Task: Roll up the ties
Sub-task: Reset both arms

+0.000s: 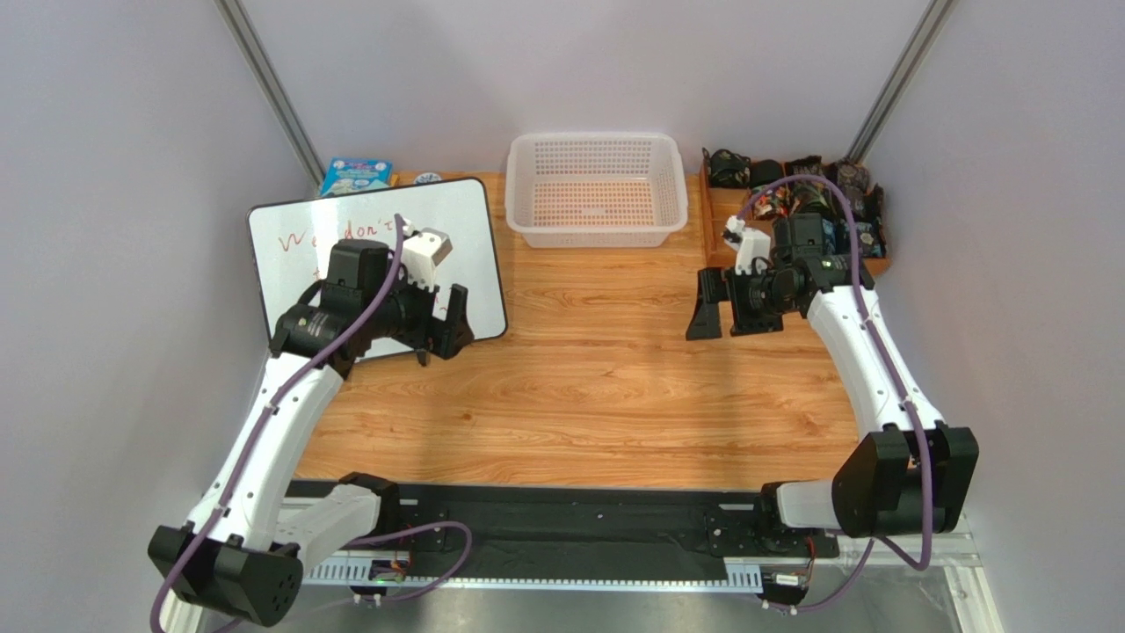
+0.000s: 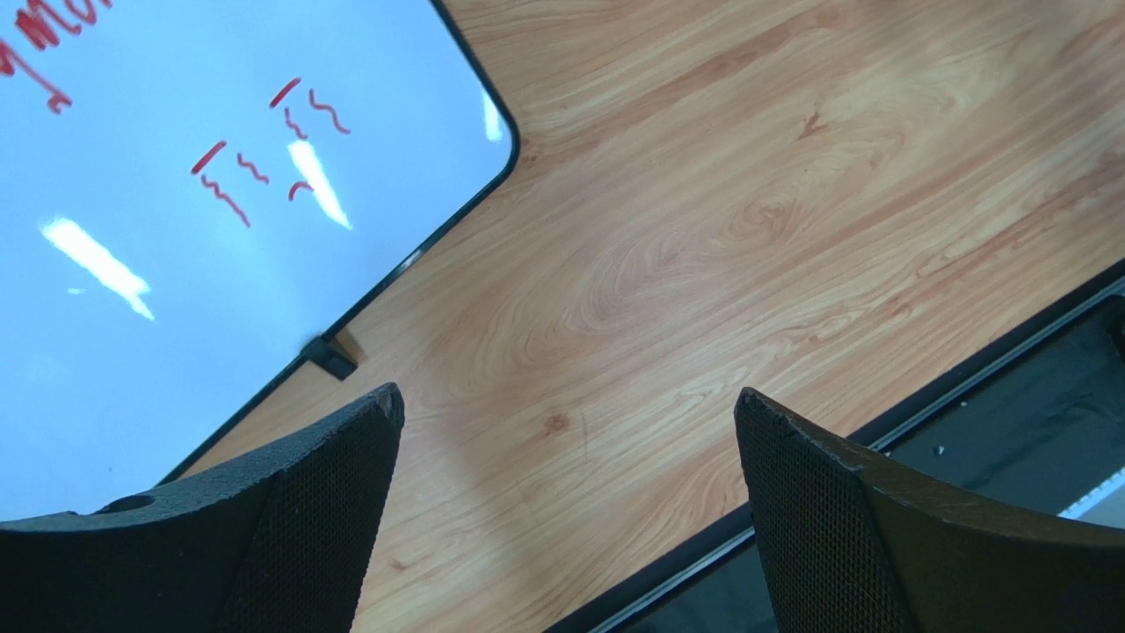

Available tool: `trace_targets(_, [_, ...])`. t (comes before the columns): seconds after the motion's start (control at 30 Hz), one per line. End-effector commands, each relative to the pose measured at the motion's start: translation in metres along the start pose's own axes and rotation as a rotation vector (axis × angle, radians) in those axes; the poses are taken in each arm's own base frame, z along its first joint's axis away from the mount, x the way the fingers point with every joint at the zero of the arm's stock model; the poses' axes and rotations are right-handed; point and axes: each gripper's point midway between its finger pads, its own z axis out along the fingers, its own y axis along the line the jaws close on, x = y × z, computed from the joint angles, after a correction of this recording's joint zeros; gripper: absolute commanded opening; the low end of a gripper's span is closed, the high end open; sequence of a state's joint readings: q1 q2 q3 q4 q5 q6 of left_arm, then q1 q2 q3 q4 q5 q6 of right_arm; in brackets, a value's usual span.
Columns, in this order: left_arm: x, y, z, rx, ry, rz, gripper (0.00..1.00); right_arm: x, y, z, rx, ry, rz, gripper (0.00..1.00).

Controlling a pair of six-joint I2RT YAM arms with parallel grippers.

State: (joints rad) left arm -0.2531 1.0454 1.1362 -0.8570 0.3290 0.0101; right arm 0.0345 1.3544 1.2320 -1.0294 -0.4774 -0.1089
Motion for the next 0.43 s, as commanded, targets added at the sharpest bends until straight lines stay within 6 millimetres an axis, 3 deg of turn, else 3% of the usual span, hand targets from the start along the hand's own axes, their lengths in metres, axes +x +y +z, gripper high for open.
trace_targets(0.0, [0.015, 0.008, -0.018, -0.061, -0.026, 0.026, 0.99, 0.008, 0.006, 0.003, 0.003, -0.023, -0.053, 1.0])
trace_targets(0.4, [0.013, 0.023, -0.038, -0.148, -0.087, 0.006, 1.0, 0.012, 0.007, -0.017, 0.048, -0.082, -0.107, 1.0])
